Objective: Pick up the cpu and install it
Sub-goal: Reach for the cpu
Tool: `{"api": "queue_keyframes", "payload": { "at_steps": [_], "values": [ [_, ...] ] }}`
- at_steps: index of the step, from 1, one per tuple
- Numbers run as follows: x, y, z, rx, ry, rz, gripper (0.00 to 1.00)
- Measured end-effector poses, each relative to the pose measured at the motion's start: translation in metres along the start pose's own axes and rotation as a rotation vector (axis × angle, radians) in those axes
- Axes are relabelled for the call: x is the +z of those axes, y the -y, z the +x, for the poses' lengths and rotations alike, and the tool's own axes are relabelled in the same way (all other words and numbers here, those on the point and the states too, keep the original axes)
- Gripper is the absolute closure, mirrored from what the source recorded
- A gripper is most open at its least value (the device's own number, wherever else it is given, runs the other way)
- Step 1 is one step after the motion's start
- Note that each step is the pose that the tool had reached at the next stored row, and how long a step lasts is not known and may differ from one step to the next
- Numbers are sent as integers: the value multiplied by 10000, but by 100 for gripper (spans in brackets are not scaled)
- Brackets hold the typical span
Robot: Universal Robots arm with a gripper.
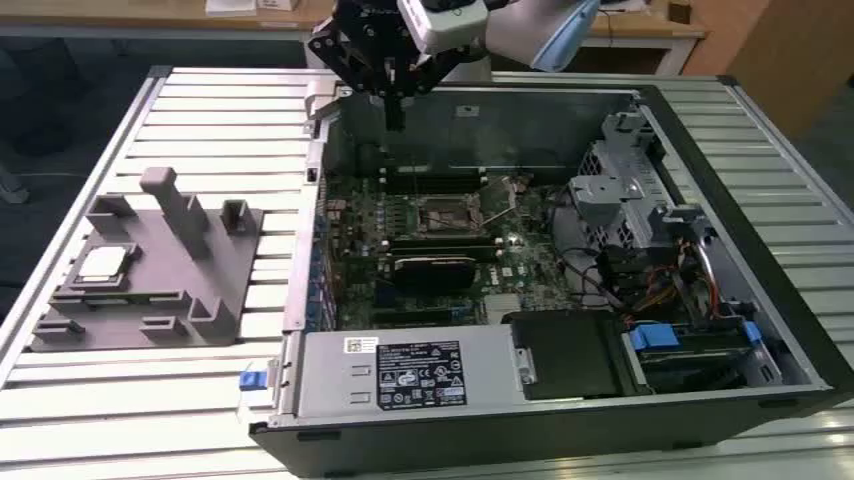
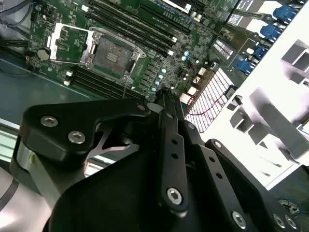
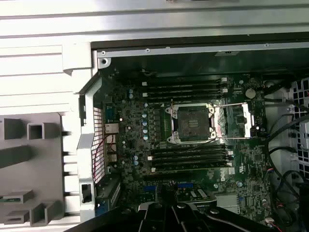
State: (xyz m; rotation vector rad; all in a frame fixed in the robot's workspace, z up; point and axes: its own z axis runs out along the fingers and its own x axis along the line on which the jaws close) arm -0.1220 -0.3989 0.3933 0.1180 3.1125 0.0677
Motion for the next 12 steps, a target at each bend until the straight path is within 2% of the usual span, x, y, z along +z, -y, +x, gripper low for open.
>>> {"api": "queue_keyframes", "payload": {
  "at_steps": [12],
  "values": [
    [0, 2, 19, 1, 0, -1, 89]
  ]
}}
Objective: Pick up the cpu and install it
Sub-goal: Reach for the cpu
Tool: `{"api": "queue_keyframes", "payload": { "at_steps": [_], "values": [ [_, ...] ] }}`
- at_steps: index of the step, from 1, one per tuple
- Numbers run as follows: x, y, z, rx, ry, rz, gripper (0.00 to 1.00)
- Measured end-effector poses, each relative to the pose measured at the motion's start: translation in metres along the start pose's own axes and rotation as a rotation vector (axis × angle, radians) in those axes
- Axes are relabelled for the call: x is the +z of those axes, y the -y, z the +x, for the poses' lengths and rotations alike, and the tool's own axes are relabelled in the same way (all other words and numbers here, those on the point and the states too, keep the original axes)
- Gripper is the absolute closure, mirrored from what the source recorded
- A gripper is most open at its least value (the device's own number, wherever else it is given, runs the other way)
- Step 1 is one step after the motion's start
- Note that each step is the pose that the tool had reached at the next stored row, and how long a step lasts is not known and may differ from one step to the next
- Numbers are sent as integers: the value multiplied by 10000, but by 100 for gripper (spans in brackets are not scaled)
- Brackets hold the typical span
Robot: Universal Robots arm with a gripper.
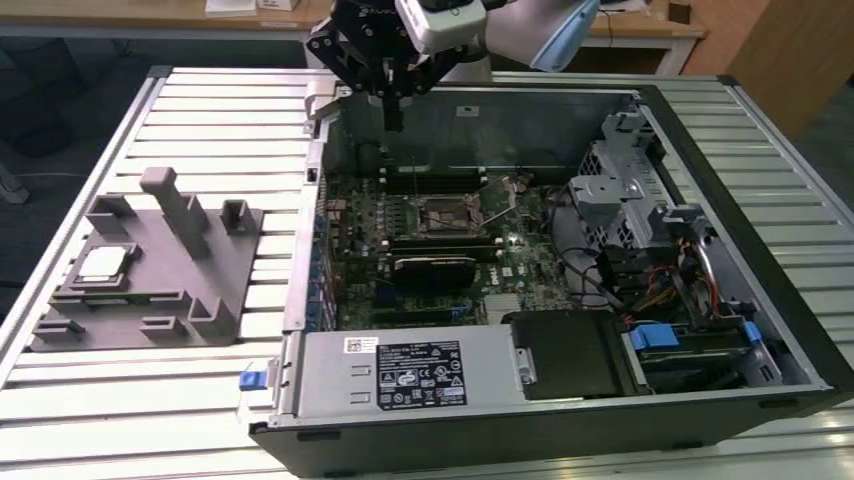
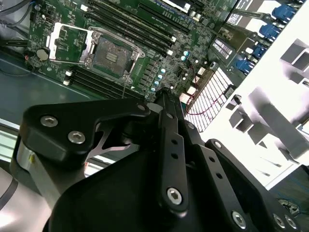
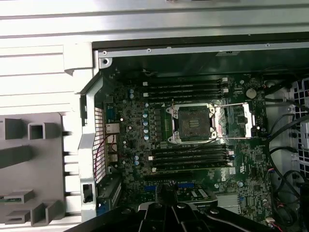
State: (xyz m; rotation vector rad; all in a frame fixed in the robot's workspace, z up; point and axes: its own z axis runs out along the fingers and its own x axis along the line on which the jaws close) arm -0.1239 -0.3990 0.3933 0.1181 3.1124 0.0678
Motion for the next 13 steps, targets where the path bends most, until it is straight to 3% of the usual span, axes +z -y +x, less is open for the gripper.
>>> {"api": "queue_keyframes", "payload": {
  "at_steps": [13],
  "values": [
    [-5, 13, 173, -1, 0, 1, 89]
  ]
}}
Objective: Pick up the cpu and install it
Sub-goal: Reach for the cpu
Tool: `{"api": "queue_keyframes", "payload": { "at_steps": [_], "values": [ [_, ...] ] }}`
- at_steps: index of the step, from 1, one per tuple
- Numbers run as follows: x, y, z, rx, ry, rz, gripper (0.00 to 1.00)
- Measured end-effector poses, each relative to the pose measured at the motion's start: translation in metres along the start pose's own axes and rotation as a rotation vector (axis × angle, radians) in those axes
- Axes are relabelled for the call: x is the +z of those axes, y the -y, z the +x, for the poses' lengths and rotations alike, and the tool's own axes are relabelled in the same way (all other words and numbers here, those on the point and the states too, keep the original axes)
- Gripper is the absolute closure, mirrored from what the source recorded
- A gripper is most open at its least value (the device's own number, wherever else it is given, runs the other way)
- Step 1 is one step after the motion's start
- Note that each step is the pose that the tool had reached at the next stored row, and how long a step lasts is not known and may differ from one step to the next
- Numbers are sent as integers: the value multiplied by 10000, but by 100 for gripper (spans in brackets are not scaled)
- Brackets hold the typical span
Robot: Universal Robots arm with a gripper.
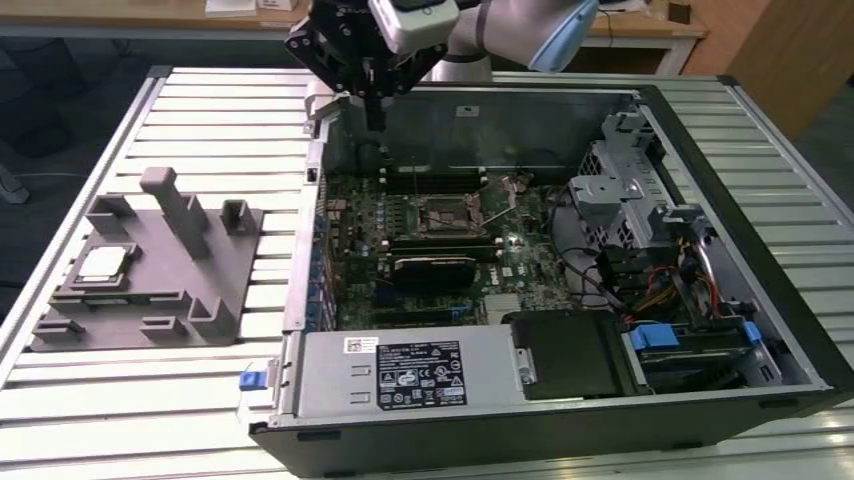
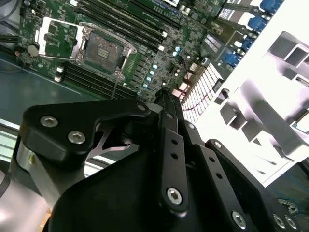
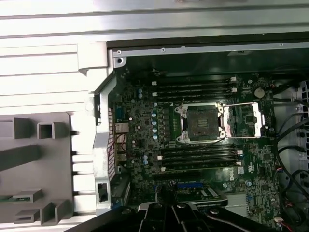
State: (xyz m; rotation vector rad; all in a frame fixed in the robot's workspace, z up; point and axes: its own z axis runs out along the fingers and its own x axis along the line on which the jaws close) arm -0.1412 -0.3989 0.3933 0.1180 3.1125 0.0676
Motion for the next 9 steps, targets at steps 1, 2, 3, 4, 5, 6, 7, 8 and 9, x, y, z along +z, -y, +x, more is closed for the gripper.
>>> {"api": "queue_keyframes", "payload": {
  "at_steps": [1, 2, 3, 4, 5, 6, 7, 8, 9],
  "values": [
    [-1, 1, 17, 0, 0, 0, 89],
    [-1, 2, 33, 0, -1, 0, 89],
    [-1, 4, 49, -1, 0, -1, 89],
    [-2, 5, 65, 0, 0, 0, 89],
    [-2, 6, 82, 1, 0, -1, 89],
    [-2, 7, 96, 0, 0, 0, 89],
    [-3, 8, 111, 1, 0, -1, 89],
    [-3, 9, 124, 1, 0, -1, 89],
    [-4, 11, 140, 1, 0, 0, 89]
  ]
}}
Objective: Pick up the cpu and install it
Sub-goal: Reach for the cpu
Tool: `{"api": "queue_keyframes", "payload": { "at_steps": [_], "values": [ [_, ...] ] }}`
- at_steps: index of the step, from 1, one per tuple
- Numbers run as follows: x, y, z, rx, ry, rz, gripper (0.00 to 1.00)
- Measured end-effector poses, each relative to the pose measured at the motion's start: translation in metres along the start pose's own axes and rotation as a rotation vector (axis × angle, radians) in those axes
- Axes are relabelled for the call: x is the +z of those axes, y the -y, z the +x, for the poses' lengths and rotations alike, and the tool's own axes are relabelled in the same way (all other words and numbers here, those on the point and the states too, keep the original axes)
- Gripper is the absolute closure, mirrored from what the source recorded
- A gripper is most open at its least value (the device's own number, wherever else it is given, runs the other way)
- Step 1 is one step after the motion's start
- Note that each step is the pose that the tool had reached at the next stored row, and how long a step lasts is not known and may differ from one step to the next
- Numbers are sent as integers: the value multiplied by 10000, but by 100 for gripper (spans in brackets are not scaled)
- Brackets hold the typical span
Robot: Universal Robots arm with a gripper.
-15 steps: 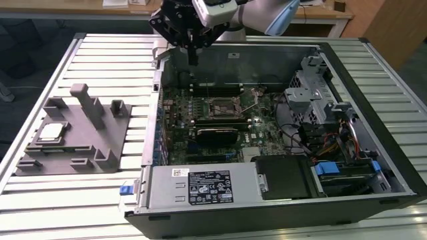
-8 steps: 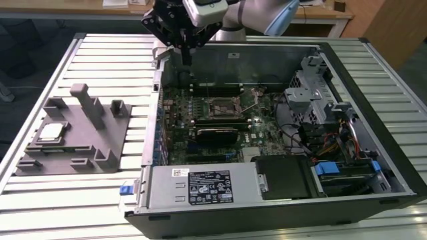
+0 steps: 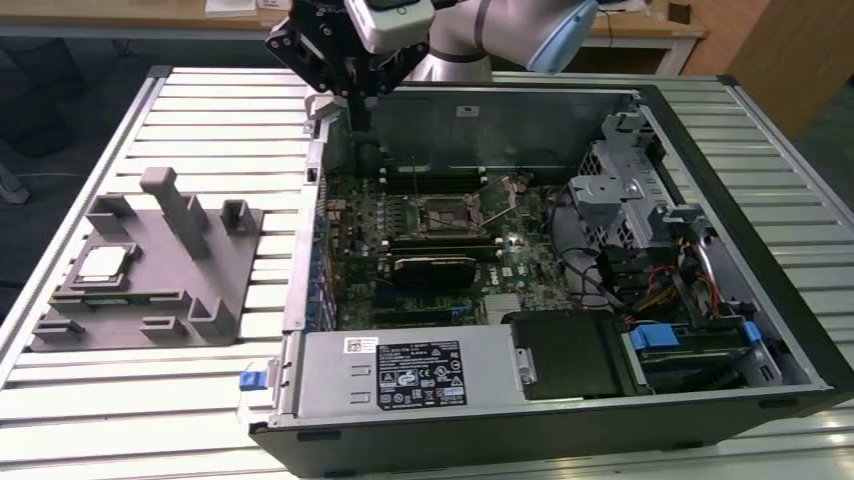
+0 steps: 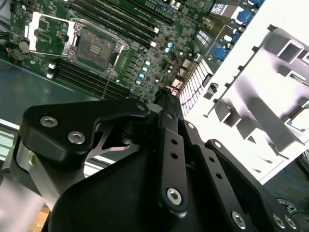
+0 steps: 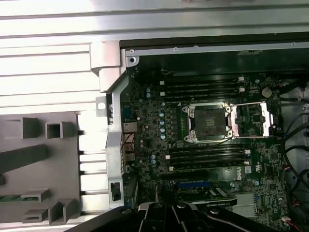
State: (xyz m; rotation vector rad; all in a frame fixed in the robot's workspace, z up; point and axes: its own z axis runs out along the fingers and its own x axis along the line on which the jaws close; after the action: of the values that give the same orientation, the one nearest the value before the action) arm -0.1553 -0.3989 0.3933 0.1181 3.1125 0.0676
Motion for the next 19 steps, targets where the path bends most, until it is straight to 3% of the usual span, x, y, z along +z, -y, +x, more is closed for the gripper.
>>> {"api": "queue_keyframes", "payload": {
  "at_steps": [19],
  "values": [
    [-5, 15, 195, 0, 0, 0, 89]
  ]
}}
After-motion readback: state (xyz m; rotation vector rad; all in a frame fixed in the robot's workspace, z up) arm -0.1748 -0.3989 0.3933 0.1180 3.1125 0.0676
